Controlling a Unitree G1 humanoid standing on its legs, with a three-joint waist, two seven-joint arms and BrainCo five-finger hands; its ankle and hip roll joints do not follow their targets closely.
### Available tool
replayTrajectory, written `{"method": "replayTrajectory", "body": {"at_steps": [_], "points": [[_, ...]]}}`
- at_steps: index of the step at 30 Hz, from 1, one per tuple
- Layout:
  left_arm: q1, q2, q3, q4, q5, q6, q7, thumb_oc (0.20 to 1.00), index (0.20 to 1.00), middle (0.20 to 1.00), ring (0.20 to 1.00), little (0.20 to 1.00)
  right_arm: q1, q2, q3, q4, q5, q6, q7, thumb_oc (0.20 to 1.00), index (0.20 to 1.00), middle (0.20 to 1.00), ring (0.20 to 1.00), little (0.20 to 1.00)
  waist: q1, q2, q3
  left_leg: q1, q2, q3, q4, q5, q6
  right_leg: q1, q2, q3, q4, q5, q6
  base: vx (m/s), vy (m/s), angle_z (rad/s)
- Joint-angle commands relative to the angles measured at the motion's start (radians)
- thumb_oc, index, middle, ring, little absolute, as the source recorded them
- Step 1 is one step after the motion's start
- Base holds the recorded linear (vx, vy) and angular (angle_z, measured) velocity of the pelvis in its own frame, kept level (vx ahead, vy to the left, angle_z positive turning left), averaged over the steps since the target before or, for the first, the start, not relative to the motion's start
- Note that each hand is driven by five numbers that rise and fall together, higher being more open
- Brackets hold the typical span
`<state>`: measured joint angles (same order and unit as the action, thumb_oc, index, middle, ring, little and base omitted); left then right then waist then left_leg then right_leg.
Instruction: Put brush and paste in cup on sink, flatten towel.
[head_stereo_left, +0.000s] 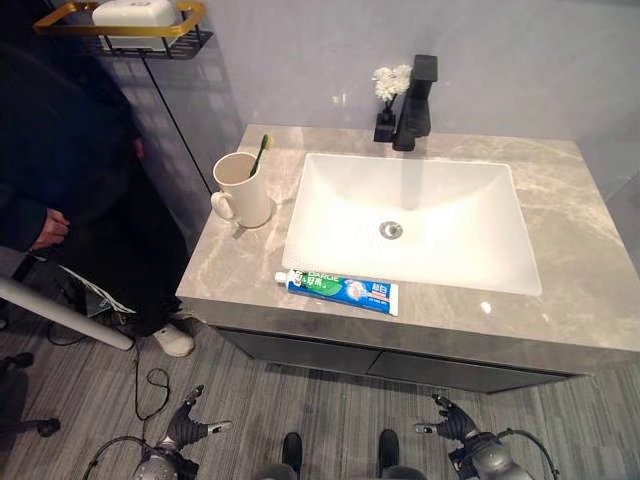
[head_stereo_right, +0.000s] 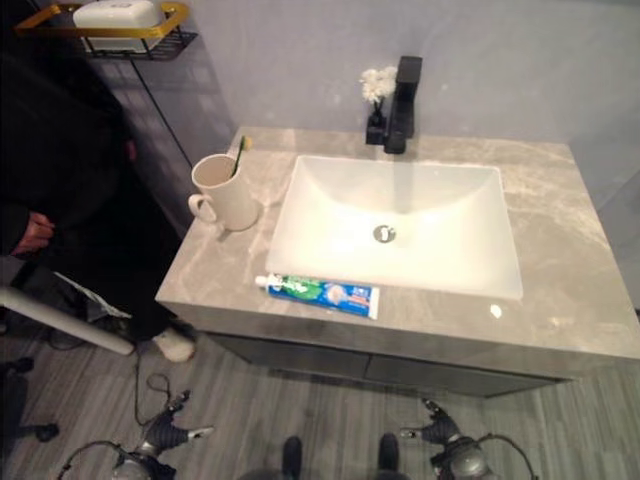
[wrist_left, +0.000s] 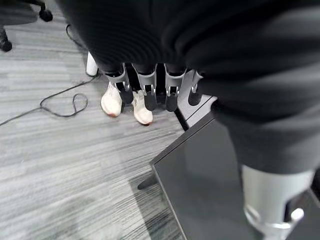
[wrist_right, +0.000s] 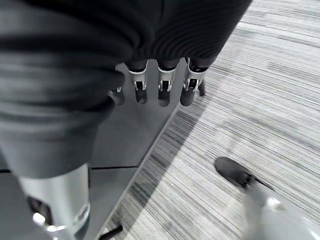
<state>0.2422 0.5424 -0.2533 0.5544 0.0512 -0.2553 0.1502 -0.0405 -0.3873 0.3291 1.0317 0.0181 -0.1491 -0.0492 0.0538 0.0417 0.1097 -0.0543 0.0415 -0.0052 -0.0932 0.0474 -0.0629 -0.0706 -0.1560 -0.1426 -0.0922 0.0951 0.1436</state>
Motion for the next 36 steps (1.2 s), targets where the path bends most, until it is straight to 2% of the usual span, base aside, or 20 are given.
{"method": "replayTrajectory", "body": {"at_steps": [1,7,8,9,10,13,15,16,20,22,24,25,30,36], "points": [[0.056,0.137,-0.006,-0.152,0.065,-0.104,0.005,1.0,1.0,1.0,1.0,1.0,-0.046,-0.014,-0.013,0.106,-0.014,-0.017,-0.053,1.0,1.0,1.0,1.0,1.0,0.034,-0.023,-0.016,-0.085,0.059,-0.04,0.006,0.055,-0.065,0.008,-0.092,0.001,0.009,0.046,0.075,-0.02,-0.033,0.16],[0.185,0.402,0.015,-0.445,0.158,-0.187,0.011,1.0,1.0,1.0,1.0,1.0,-0.064,-0.03,-0.013,0.22,-0.078,-0.014,-0.106,1.0,1.0,1.0,1.0,1.0,0.073,-0.01,-0.014,-0.095,0.06,-0.054,0.006,0.053,-0.074,0.014,-0.098,-0.021,0.005,0.042,0.085,-0.01,-0.028,0.1],[0.214,0.458,0.045,-0.523,0.182,-0.204,0.025,1.0,1.0,1.0,1.0,1.0,-0.057,-0.041,-0.01,0.221,-0.101,-0.02,-0.112,1.0,1.0,1.0,1.0,1.0,0.078,-0.007,-0.012,-0.104,0.059,-0.057,0.006,0.065,-0.074,0.006,-0.101,-0.023,0.005,0.053,0.087,-0.02,-0.019,0.27],[0.258,0.49,0.084,-0.568,0.182,-0.213,0.031,1.0,1.0,1.0,1.0,1.0,-0.044,-0.051,0.001,0.2,-0.117,-0.027,-0.108,1.0,1.0,1.0,1.0,1.0,0.078,-0.007,-0.016,-0.101,0.062,-0.056,0.006,0.055,-0.078,0.008,-0.101,-0.025,0.005,0.043,0.091,-0.04,-0.014,0.23],[0.286,0.515,0.115,-0.604,0.182,-0.228,0.044,1.0,1.0,1.0,1.0,1.0,-0.025,-0.071,0.013,0.177,-0.14,-0.038,-0.101,1.0,1.0,1.0,1.0,1.0,0.08,-0.004,-0.013,-0.108,0.061,-0.056,0.006,0.068,-0.079,0.001,-0.104,-0.026,0.005,0.054,0.091,0.01,-0.022,0.09],[0.412,0.589,0.279,-0.72,0.153,-0.241,0.07,1.0,1.0,1.0,1.0,1.0,0.056,-0.112,0.005,0.15,-0.167,-0.036,-0.082,1.0,1.0,1.0,1.0,1.0,0.079,0.006,-0.021,-0.107,0.064,-0.063,0.006,0.064,-0.087,0.011,-0.106,-0.04,0.005,0.044,0.095,0.05,-0.036,0.11],[0.42,0.616,0.39,-0.785,0.109,-0.232,0.08,1.0,1.0,1.0,1.0,1.0,0.08,-0.11,-0.032,0.184,-0.155,-0.007,-0.082,1.0,1.0,1.0,1.0,1.0,0.076,0.02,-0.029,-0.112,0.067,-0.07,0.006,0.071,-0.092,0.015,-0.11,-0.054,0.005,0.042,0.096,0.02,-0.042,0.19],[0.43,0.617,0.401,-0.793,0.105,-0.228,0.076,1.0,1.0,1.0,1.0,1.0,0.079,-0.108,-0.032,0.184,-0.156,-0.006,-0.081,1.0,1.0,1.0,1.0,1.0,0.075,0.019,-0.029,-0.112,0.068,-0.071,0.006,0.071,-0.092,0.015,-0.109,-0.055,0.005,0.042,0.096,0.01,-0.034,0.12],[0.311,0.574,0.523,-0.81,-0.037,-0.208,0.091,1.0,1.0,1.0,1.0,1.0,0.052,-0.087,-0.062,0.218,-0.109,0.032,-0.088,1.0,1.0,1.0,1.0,1.0,0.06,0.033,-0.031,-0.123,0.075,-0.07,0.006,0.076,-0.098,-0.003,-0.106,-0.046,0.005,0.043,0.093,-0.02,-0.013,0.01],[0.262,0.552,0.562,-0.839,-0.101,-0.196,0.06,1.0,1.0,1.0,1.0,1.0,0.041,-0.085,-0.058,0.197,-0.096,0.041,-0.069,1.0,1.0,1.0,1.0,1.0,0.052,0.036,-0.033,-0.124,0.079,-0.06,0.006,0.077,-0.099,-0.015,-0.103,-0.032,0.005,0.045,0.091,-0.02,-0.008,0.0],[0.138,0.563,0.599,-0.833,-0.197,-0.184,0.008,1.0,1.0,1.0,1.0,1.0,0.032,-0.088,-0.026,0.127,-0.087,0.041,-0.035,1.0,1.0,1.0,1.0,1.0,0.023,0.039,-0.034,-0.127,0.087,-0.042,0.006,0.076,-0.103,-0.041,-0.095,0.002,0.005,0.05,0.087,-0.02,-0.006,-0.28],[0.134,0.563,0.595,-0.831,-0.197,-0.184,0.007,1.0,1.0,1.0,1.0,1.0,0.032,-0.089,-0.028,0.127,-0.087,0.041,-0.035,1.0,1.0,1.0,1.0,1.0,0.025,0.04,-0.034,-0.128,0.087,-0.04,0.006,0.076,-0.103,-0.042,-0.095,0.004,0.005,0.05,0.087,-0.02,0.003,-0.27],[-0.05,0.608,0.506,-0.785,-0.289,-0.164,-0.059,1.0,1.0,1.0,1.0,1.0,0.026,-0.097,-0.023,0.081,-0.068,0.047,-0.02,1.0,1.0,1.0,1.0,1.0,-0.019,0.051,-0.023,-0.152,0.088,-0.029,0.006,0.079,-0.105,-0.085,-0.096,0.032,0.005,0.063,0.085,-0.02,0.01,-0.17],[-0.146,0.628,0.427,-0.774,-0.337,-0.15,-0.1,1.0,1.0,1.0,1.0,1.0,0.021,-0.095,-0.03,0.108,-0.063,0.057,-0.018,1.0,1.0,1.0,1.0,1.0,-0.031,0.058,-0.017,-0.179,0.083,-0.025,0.006,0.084,-0.1,-0.123,-0.098,0.049,0.005,0.074,0.085,-0.02,0.013,-0.1]]}}
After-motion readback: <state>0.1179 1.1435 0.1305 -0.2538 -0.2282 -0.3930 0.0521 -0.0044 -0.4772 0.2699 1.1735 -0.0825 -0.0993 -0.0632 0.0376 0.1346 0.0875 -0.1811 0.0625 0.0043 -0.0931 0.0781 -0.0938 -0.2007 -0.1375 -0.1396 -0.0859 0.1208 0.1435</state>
